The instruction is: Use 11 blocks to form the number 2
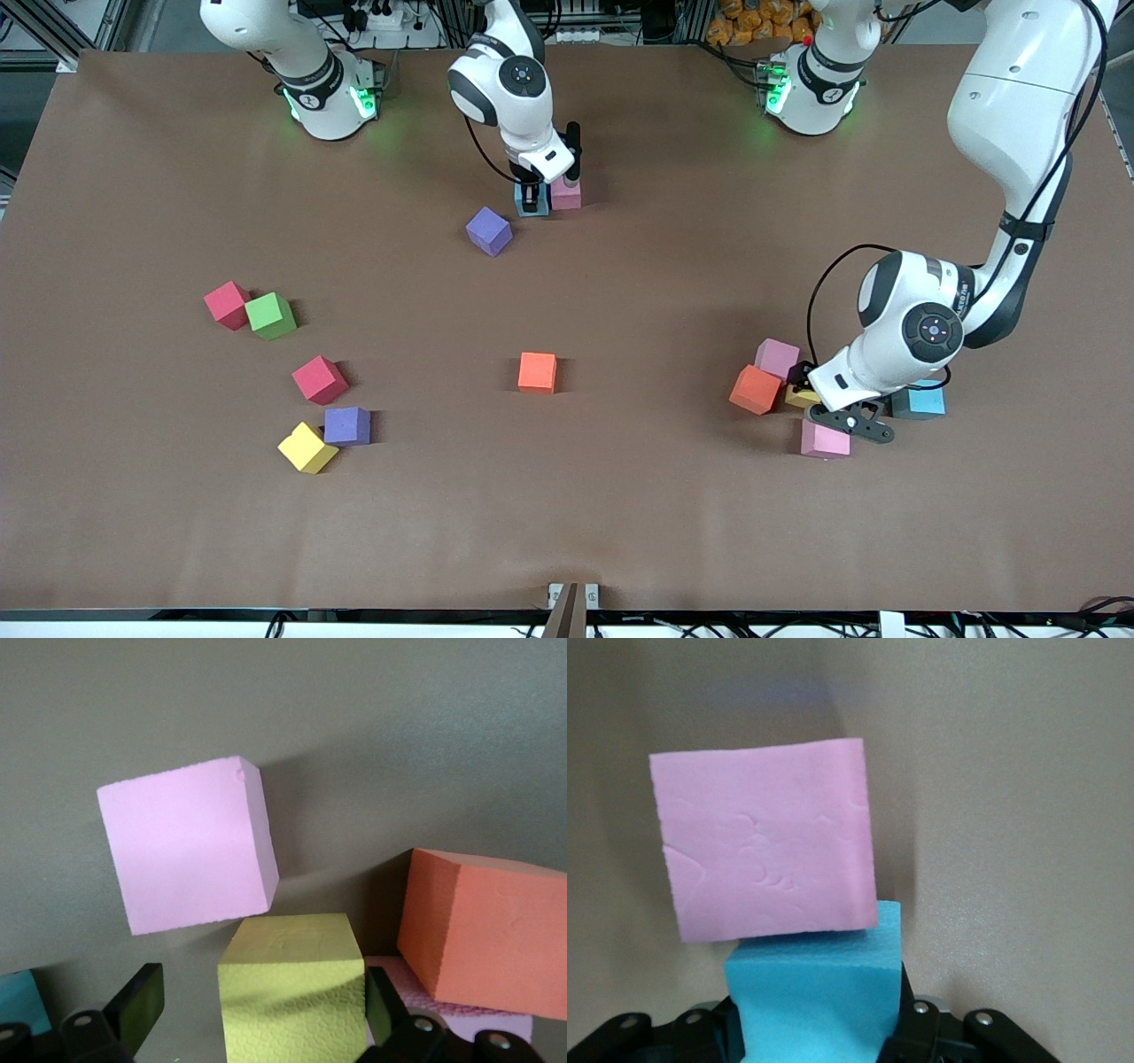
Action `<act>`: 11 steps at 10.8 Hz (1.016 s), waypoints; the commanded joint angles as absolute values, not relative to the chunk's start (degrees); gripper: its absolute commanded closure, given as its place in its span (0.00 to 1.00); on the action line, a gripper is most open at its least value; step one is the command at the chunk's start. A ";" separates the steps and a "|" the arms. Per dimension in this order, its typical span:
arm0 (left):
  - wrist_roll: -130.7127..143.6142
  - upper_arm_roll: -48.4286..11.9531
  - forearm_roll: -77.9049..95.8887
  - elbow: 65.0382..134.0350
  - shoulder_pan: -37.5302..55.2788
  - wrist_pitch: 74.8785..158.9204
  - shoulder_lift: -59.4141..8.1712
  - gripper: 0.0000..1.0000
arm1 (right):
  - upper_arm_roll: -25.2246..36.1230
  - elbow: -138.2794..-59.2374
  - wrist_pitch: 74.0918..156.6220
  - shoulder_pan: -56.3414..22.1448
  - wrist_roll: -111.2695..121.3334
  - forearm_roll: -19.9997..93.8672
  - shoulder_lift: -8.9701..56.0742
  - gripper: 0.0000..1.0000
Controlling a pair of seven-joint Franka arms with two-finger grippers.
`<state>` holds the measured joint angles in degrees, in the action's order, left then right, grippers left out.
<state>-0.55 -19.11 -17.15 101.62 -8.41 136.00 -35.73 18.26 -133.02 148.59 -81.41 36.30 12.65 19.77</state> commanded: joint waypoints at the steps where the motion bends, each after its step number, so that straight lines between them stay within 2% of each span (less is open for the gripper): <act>1: -1.14 -19.51 -18.81 100.63 -8.79 136.32 -36.82 0.00 | 19.25 -132.19 148.53 -83.58 34.28 12.66 21.36 0.86; 6: -0.18 -19.51 -18.63 101.07 -8.26 136.32 -37.97 0.00 | 19.16 -132.19 149.15 -84.55 32.70 12.66 22.06 0.84; 8: -0.18 -19.51 -18.72 101.07 -8.44 136.23 -37.97 0.00 | 19.16 -132.19 149.15 -84.55 31.47 12.66 22.06 0.51; 9: -0.52 -19.51 -18.72 101.07 -8.61 136.23 -37.88 0.00 | 19.16 -132.19 149.24 -84.55 31.46 12.66 22.06 0.01; 11: -0.62 -19.51 -18.72 101.25 -8.88 135.97 -37.71 0.00 | 19.16 -132.19 148.98 -84.64 31.46 12.66 21.71 0.00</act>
<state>-0.55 -19.24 -17.16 101.57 -8.36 136.05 -37.78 18.53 -132.90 148.68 -83.11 33.01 12.65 20.47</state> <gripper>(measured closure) 0.000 0.211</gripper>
